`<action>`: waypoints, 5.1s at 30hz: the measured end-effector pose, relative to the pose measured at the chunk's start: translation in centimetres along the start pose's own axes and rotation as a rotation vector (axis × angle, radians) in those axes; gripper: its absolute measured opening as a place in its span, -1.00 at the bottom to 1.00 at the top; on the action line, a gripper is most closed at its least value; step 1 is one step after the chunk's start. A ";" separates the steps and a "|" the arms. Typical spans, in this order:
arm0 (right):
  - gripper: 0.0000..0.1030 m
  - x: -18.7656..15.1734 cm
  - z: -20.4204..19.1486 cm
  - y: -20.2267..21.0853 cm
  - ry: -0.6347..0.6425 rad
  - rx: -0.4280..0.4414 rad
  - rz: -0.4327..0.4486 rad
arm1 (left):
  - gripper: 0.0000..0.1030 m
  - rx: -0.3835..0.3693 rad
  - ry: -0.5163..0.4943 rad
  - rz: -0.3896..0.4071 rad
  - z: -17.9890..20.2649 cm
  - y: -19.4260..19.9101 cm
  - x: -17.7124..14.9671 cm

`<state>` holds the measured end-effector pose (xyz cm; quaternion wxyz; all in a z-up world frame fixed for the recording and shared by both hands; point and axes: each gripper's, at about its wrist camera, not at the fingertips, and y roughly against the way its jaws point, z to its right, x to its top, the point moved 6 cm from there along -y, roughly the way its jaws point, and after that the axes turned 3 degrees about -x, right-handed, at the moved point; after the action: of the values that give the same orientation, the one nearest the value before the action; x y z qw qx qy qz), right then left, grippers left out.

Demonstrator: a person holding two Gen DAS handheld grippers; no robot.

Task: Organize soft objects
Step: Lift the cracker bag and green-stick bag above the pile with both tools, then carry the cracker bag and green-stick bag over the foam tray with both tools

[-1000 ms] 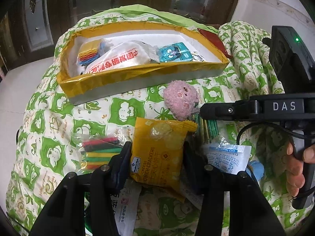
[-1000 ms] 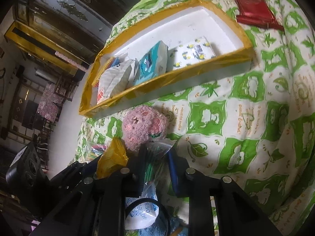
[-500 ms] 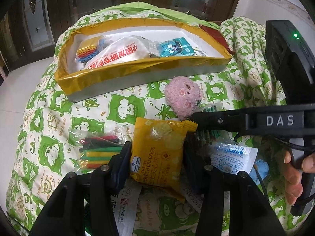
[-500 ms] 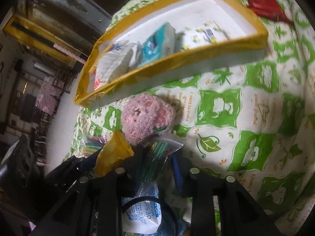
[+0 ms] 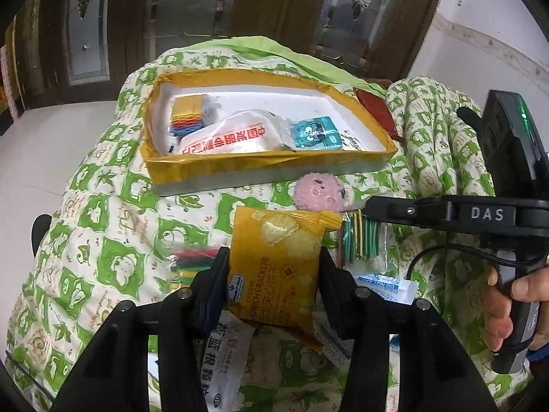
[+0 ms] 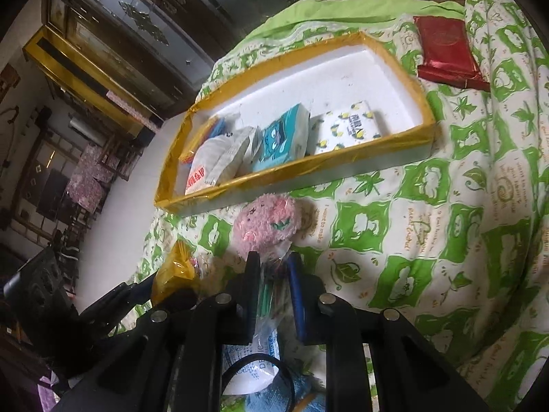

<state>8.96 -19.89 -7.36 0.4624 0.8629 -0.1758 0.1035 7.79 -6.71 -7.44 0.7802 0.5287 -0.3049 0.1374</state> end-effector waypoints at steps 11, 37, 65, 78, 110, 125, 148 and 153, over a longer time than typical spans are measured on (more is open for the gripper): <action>-0.50 -0.4 1.8 -0.1 -0.097 0.069 -0.072 | -0.07 -0.001 0.003 -0.002 0.0 0.1 -0.1; -0.69 0.1 2.6 -0.3 -0.132 0.071 -0.061 | -0.07 -0.005 0.014 -0.010 0.0 -0.1 -0.3; -0.68 1.2 1.6 1.6 -0.049 0.028 0.017 | -0.07 -0.004 0.027 0.013 -0.3 0.4 0.0; -0.68 1.7 1.4 2.4 -0.040 0.034 0.038 | -0.07 -0.003 0.037 0.023 -0.6 0.6 0.4; -0.68 2.7 1.4 3.6 -0.021 0.016 0.071 | -0.07 0.004 0.007 0.070 0.4 1.5 4.3; -0.68 3.5 1.5 3.7 0.000 -0.008 0.078 | -0.07 0.011 -0.019 0.073 1.0 1.2 6.2; -0.68 5.6 1.4 2.9 0.069 -0.079 0.070 | -0.07 0.031 -0.067 0.080 1.5 0.5 9.6; -0.68 6.3 1.6 2.7 0.088 -0.100 0.065 | -0.07 0.034 -0.075 0.081 1.5 0.2 10.3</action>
<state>13.73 -23.89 -4.02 0.5088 0.8270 -0.1885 0.1472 15.20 -9.10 -0.50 0.7530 0.5337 -0.3527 0.1542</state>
